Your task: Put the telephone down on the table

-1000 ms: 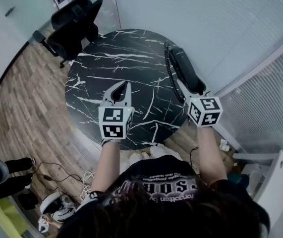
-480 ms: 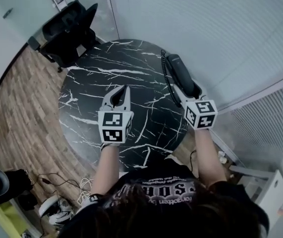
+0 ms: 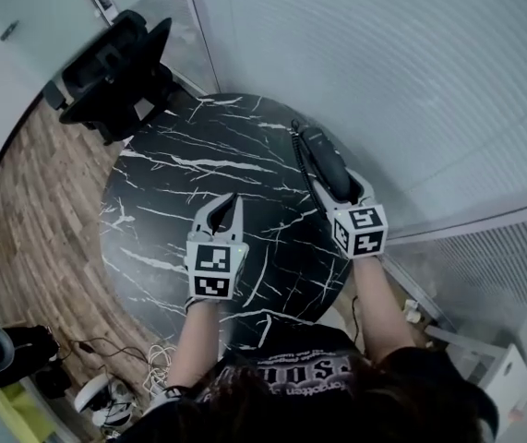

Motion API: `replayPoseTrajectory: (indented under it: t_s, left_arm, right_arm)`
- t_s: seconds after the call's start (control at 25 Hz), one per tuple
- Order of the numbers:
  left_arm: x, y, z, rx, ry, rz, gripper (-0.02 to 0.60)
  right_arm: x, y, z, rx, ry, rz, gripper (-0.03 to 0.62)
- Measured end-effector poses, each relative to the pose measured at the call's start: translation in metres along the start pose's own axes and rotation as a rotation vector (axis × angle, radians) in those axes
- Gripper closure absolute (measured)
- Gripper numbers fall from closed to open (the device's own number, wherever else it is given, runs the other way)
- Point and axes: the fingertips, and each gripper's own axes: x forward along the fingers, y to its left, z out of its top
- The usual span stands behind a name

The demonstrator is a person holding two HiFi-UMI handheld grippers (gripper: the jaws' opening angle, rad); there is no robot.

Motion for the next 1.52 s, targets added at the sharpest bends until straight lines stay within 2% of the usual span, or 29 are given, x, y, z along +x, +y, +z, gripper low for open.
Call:
replayPoseTrajectory:
  t_s: [0.36,0.76,1.2,1.52]
  left_arm:
    - [0.018,0.006,-0.029,-0.012,0.080,-0.010,0.578]
    - [0.028,0.019,-0.041,-0.037,0.105,0.013,0.578]
    - [0.033,0.019,-0.043,-0.049,0.107,0.006,0.578]
    - [0.024,0.026,-0.038,-0.049,0.092,0.022,0.578]
  right_arm:
    - [0.059,-0.023,-0.043,0.033,0.087,-0.011,0.306]
    - [0.090,-0.036,-0.090,0.006,0.200,-0.045,0.306]
    - [0.088,-0.053,-0.109,0.017,0.257,-0.129,0.304]
    - [0.087,-0.053,-0.109,0.049,0.228,-0.124,0.303]
